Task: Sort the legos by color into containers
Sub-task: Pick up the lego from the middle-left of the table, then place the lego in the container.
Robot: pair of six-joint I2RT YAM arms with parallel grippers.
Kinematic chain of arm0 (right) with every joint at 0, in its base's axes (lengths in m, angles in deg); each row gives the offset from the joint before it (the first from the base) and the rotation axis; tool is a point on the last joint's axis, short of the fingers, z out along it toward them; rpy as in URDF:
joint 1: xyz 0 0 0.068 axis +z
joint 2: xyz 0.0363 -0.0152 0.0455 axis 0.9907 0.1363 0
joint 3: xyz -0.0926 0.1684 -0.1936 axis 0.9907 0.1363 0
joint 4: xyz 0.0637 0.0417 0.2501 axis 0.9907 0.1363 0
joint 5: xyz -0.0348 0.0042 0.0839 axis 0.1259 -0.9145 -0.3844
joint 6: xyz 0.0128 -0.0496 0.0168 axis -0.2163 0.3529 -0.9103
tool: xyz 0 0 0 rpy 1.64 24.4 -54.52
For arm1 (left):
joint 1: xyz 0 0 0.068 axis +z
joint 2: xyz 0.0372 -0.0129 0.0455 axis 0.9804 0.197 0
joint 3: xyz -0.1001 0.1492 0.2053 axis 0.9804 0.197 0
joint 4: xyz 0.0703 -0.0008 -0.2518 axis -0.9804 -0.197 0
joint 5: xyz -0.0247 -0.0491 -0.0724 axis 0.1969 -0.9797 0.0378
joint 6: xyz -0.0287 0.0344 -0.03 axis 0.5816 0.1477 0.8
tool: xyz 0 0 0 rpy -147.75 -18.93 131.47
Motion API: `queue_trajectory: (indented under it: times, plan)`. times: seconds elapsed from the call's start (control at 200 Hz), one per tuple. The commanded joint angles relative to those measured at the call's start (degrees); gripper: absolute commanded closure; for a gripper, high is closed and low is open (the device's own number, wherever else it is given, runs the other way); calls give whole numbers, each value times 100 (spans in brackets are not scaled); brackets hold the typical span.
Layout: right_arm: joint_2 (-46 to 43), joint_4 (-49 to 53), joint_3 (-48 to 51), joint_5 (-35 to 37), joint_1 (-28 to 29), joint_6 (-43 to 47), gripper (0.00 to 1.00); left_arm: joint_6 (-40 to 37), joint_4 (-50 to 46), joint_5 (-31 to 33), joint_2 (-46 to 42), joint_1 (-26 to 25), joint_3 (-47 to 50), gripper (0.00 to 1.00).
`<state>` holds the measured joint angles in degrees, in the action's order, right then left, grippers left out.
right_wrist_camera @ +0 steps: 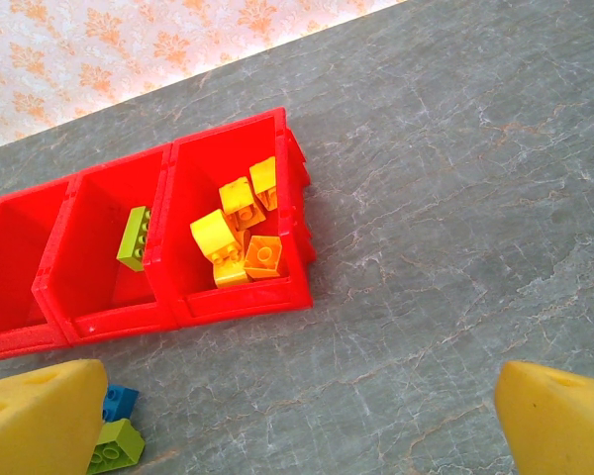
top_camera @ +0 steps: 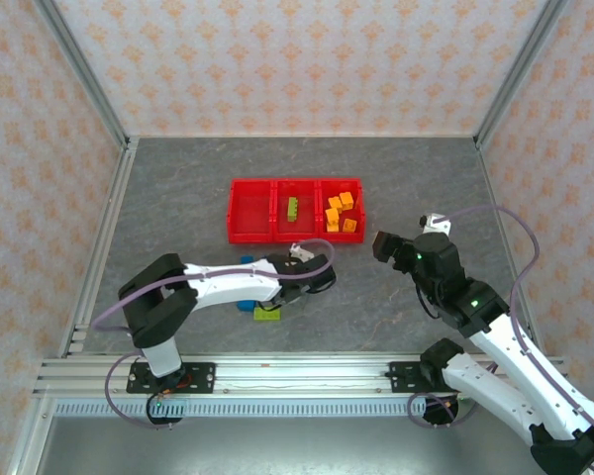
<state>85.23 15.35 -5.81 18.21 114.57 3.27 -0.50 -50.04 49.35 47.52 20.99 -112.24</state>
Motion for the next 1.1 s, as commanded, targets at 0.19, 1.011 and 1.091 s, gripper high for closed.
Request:
queue_trajectory:
  times: [0.19, 1.011, 1.091]
  plan:
    - [-166, -15, 72, 290, -15, -112, 0, 249, 793, 58, -1160, 704, -268, 82]
    - [-536, 83, 56, 553, -15, -248, 0, -461, 1198, -1684, 2842, 1581, -5351, 84]
    - [-531, 72, 56, 529, -15, -230, 0, -439, 1242, -1684, 2977, 1590, -5396, 77]
